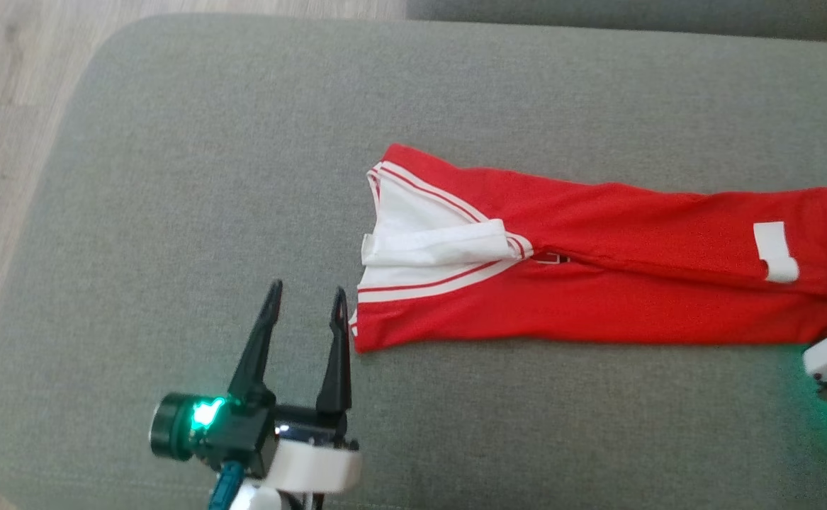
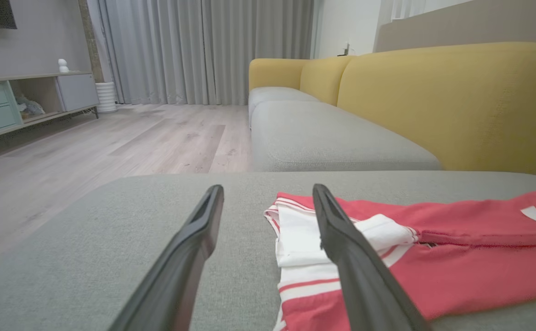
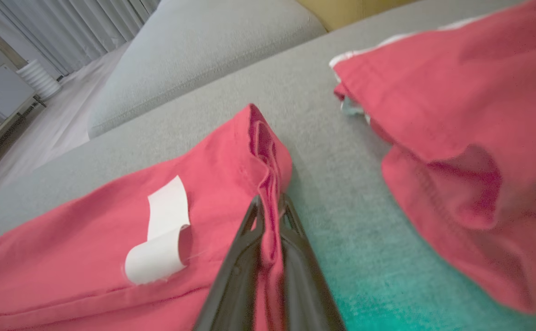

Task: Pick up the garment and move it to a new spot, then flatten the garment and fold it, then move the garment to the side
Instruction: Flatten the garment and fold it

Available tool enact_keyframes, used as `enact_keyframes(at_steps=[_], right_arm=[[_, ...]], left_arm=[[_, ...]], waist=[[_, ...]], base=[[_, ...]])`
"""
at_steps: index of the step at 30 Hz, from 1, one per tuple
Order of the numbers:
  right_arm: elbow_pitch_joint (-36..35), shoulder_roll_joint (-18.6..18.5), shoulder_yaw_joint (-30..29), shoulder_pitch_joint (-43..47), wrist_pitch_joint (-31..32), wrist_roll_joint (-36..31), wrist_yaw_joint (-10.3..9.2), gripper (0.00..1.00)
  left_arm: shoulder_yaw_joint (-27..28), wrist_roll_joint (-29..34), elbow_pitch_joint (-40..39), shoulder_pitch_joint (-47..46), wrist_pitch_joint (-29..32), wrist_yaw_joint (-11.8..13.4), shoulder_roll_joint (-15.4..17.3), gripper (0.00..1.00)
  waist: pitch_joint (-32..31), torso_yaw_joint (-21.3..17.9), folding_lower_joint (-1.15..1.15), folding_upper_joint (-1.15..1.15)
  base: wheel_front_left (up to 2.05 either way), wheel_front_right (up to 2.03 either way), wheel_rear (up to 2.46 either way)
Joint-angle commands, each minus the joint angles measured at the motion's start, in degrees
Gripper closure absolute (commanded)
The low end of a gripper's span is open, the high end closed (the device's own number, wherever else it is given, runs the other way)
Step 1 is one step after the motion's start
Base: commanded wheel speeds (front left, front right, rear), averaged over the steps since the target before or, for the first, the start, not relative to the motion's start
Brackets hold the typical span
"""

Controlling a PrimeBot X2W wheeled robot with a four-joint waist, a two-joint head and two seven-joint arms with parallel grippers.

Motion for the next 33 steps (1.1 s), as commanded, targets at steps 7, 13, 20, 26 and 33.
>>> enact_keyframes(at_steps=[7,13,20,26,33], right_arm=[[-4.24,-8.39,-0.54,-2.02,-0.63,-1.00,0.37,1.00],[-12.29,-7.79,1.94,-4.79,2.37,-4.02,0.37,1.00],[-23.33,0.51,7.81,-6.83,8.23,-9.65,0.37,1.00],[-27.85,8.09,11.15,-6.21,11.00,-14.73,0.37,1.00],[-27.48,16.12,14.39,-3.58,12.39,-17.84,0.37,1.00]], left_arm=[[4.57,2.22,0.50,1.36,-0.29,-2.76,-1.08,0.00],[6.30,3.37,1.84,2.75,-0.29,-4.33,-1.98,0.00],[7.00,3.79,2.93,3.28,-0.29,-6.55,-3.86,0.00],[7.55,4.80,3.84,3.34,-0.29,-7.83,-5.00,0.00],[8.09,5.60,4.60,2.93,-0.29,-8.80,-5.86,0.00]], waist=[[-2.29,-1.73,0.00,0.00],[-4.23,-2.50,0.00,0.00],[-5.19,-1.38,0.00,0.00],[-4.71,1.26,0.00,0.00],[-4.42,4.14,0.00,0.00]], base=[[0.00,0.00,0.00],[0.00,0.00,0.00],[0.00,0.00,0.00],[0.00,0.00,0.00],[0.00,0.00,0.00]])
